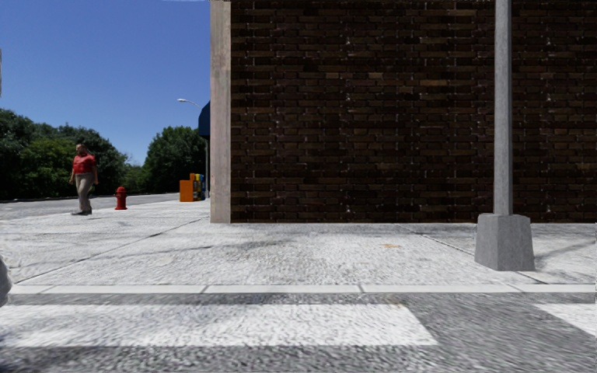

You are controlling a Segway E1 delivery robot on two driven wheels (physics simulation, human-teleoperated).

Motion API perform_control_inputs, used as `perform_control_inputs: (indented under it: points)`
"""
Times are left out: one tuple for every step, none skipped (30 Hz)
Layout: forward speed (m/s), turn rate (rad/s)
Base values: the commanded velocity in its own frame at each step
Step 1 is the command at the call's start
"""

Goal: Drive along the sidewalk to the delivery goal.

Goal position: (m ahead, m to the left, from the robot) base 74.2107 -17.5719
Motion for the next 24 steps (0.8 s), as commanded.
perform_control_inputs:
  points:
    - [1.27,0.39]
    - [1.27,0.39]
    - [1.27,0.39]
    - [1.27,0.39]
    - [1.27,0.39]
    - [1.27,0.39]
    - [1.27,0.39]
    - [1.27,0.39]
    - [1.27,0.39]
    - [1.27,0.39]
    - [1.27,0.39]
    - [1.27,0.39]
    - [1.27,0.39]
    - [1.27,0.39]
    - [1.27,0.39]
    - [1.27,0.39]
    - [1.27,0.39]
    - [1.27,0.39]
    - [1.27,0.27]
    - [1.27,0.14]
    - [1.27,0.14]
    - [1.27,0.01]
    - [1.27,0.00]
    - [1.27,0.00]
